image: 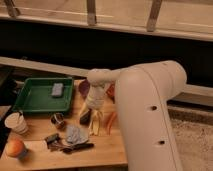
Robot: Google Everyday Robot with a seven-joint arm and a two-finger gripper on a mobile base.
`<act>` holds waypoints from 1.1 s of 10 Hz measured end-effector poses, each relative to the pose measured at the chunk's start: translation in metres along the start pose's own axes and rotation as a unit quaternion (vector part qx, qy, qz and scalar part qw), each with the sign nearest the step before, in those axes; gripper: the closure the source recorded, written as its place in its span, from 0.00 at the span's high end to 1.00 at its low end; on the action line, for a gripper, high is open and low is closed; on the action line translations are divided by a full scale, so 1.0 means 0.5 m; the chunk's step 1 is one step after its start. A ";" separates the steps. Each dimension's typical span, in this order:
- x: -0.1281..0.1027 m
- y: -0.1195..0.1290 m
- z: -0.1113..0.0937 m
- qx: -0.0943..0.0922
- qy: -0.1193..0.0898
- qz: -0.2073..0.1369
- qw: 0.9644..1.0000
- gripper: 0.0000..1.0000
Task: Place banana in purple bowl
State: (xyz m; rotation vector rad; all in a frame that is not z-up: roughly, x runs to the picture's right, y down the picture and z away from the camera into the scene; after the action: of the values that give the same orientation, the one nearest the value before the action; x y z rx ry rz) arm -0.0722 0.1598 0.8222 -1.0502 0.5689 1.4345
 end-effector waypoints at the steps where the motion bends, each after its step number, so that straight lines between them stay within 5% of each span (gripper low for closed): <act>1: 0.000 -0.001 0.011 -0.011 0.008 0.002 1.000 0.80; 3: 0.005 0.002 0.026 -0.021 0.016 0.004 1.000 0.76; 11: 0.010 0.002 0.019 -0.027 0.005 0.005 1.000 0.01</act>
State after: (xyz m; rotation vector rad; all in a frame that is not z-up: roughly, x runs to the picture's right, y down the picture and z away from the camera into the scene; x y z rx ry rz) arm -0.0752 0.1701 0.8224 -1.0992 0.5460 1.4604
